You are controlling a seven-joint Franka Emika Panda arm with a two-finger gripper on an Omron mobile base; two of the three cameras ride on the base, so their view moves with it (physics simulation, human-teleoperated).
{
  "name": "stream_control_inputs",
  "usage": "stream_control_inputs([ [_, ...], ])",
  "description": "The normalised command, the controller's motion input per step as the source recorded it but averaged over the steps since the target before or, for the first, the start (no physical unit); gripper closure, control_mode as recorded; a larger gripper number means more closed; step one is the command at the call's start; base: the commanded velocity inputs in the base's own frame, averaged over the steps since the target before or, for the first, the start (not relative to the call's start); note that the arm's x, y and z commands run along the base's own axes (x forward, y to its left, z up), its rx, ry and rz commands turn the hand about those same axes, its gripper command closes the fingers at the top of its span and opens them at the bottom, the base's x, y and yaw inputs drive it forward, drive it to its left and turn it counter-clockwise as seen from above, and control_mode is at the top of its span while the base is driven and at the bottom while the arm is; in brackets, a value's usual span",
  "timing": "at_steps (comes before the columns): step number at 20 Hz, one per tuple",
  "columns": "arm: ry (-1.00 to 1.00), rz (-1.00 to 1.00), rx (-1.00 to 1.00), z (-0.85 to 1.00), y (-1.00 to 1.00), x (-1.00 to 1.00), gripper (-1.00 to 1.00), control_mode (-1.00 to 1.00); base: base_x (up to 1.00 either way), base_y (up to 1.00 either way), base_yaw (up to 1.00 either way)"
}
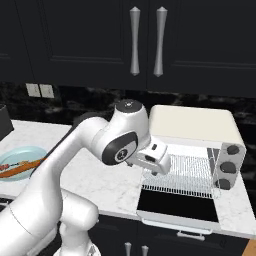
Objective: Pick up the kebab skewer and baguette bread, and place them inside the toaster oven. Close the toaster oven door and start by setting the timer.
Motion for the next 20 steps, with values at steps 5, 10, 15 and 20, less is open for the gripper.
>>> stream_control_inputs([
  [5,0.0,-0.16,0.0,0.19,1.0,0.0,-1.0,-1.0,0.0,0.0,0.0],
  [10,0.0,-0.15,0.0,0.02,1.0,0.0,-1.0,-1.0,0.0,0.0,0.0],
  [15,0.03,-0.16,0.0,0.0,1.0,0.0,-1.0,-1.0,0.0,0.0,0.0],
  [20,0.12,-0.13,0.11,0.0,1.0,-0.01,-1.0,-1.0,0.0,0.0,0.0],
])
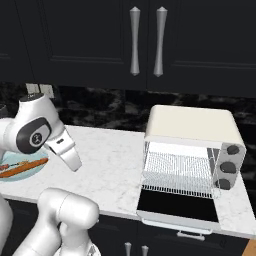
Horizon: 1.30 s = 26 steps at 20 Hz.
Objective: Pick up the kebab skewer and baguette bread, and place them inside the toaster oven. Close the toaster oven door and start by setting the timer.
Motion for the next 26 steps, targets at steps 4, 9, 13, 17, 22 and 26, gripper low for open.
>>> stream_control_inputs([
  [4,0.19,-0.11,0.18,0.0,1.0,-0.05,-1.0,-1.0,0.0,0.0,0.0],
  [9,0.13,-0.11,0.23,-0.1,1.0,-0.09,-1.0,-1.0,0.0,0.0,0.0],
  [13,0.01,-0.03,0.13,-0.49,1.0,0.06,-1.0,-1.0,0.0,0.0,0.0],
  [17,-0.04,0.04,0.02,-0.6,0.81,0.5,-1.0,-1.0,0.0,0.0,0.0],
  [22,0.0,0.01,-0.02,-0.17,0.75,0.58,-1.0,-1.0,0.0,0.0,0.0],
  [26,0.02,0.02,0.0,-0.26,0.5,0.52,-1.0,-1.0,0.0,0.0,0.0],
])
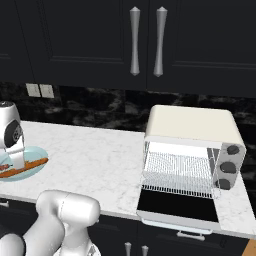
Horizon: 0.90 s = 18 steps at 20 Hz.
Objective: Pick up the kebab skewer and baguette bread, and place them inside the toaster oven. Close the toaster oven door and start by setting the timer.
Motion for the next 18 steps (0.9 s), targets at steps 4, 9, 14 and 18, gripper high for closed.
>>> stream_control_inputs([
  [4,0.0,0.05,-0.02,-0.7,0.43,0.39,-1.0,-1.0,0.0,0.0,0.0],
  [9,-0.01,0.1,0.0,-0.76,0.28,0.54,-1.0,-1.0,0.0,0.0,0.0],
  [14,0.0,0.02,0.0,-0.08,0.38,0.51,-1.0,-1.0,0.0,0.0,0.0],
  [18,0.0,0.0,0.0,-0.04,0.47,0.38,-1.0,-1.0,0.0,0.0,0.0],
])
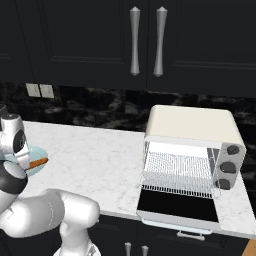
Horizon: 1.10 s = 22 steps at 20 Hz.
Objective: Pick up the kebab skewer and baguette bread, and place them inside the toaster oven. Close the toaster oven door and start by setting the timer.
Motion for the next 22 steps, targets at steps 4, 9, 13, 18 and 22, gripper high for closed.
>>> stream_control_inputs([
  [4,-0.01,0.0,0.0,-0.32,0.03,0.19,-1.0,-1.0,0.0,0.0,0.0],
  [9,0.0,0.0,0.0,-0.37,0.0,0.06,-1.0,-1.0,0.0,0.0,0.0],
  [13,0.0,0.0,0.0,-0.39,0.0,0.0,-1.0,-1.0,0.0,0.0,0.0],
  [18,0.0,0.0,0.0,-0.26,0.0,0.0,-1.0,-1.0,0.0,0.0,0.0],
  [22,0.0,0.0,0.0,-0.03,0.01,0.0,1.0,-1.0,0.0,0.0,0.0],
])
